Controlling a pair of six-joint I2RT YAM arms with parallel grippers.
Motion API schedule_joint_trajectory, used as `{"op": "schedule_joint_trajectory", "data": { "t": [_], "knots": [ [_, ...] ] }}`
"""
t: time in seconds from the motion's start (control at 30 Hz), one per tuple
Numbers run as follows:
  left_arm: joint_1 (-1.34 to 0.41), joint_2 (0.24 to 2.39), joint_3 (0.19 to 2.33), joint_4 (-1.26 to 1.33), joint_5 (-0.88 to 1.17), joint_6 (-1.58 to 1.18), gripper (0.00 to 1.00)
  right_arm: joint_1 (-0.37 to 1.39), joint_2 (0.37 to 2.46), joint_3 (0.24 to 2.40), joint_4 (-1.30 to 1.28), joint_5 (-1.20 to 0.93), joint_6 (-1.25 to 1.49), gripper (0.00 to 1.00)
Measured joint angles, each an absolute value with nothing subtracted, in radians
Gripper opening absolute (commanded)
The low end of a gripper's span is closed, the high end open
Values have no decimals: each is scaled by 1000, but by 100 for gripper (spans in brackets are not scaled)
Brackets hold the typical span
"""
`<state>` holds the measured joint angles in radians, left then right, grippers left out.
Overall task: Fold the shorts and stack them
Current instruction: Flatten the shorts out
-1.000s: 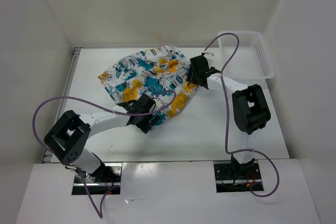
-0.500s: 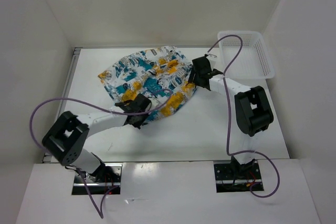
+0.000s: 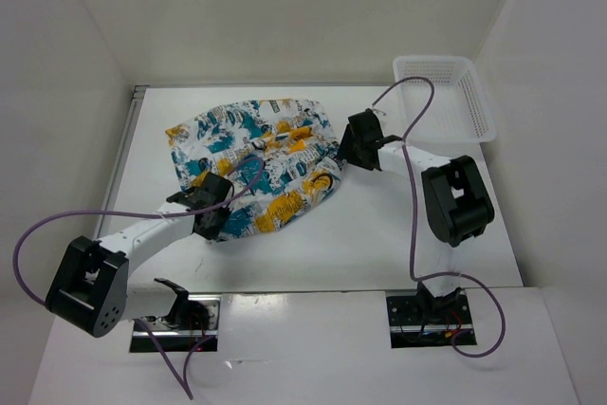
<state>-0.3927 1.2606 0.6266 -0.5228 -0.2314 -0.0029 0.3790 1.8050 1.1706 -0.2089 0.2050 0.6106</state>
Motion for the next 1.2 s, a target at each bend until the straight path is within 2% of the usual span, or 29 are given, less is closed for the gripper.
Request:
{"op": "schedule_joint_trajectory", "data": {
  "t": [0.2,0.27,0.3,0.4,0.43,0.6,0.7,0.83,0.93,1.07,1.2],
  "knots": [
    [-393,1262,629,-523,-226,-3,0,382,1927,1210,-170,139,653,66],
    [-393,1262,629,-521,-223,-3,0,384,1971,1248,-149,126,662,60],
    [-393,1262,629,-519,-223,-3,0,386,1982,1259,-135,126,665,47],
    [-393,1262,629,-518,-222,-3,0,389,2011,1271,-112,123,682,19],
    [-393,1261,629,-519,-222,-3,0,390,2018,1278,-112,123,688,0],
    [-383,1245,655,-564,-202,-2,0,390,2025,1285,-121,124,701,0],
    [-363,1149,707,-638,-180,-3,0,390,1977,1264,-208,130,661,0],
    [-356,869,768,-760,-132,-3,0,410,1779,1171,-441,172,583,0],
    [-376,743,808,-867,-96,-3,0,471,1576,1140,-614,222,563,0],
    [-394,818,813,-968,-50,-2,0,640,1426,1151,-762,257,580,0],
    [-401,888,813,-1021,-17,-3,3,696,1497,1169,-863,220,587,0]
  ]
}}
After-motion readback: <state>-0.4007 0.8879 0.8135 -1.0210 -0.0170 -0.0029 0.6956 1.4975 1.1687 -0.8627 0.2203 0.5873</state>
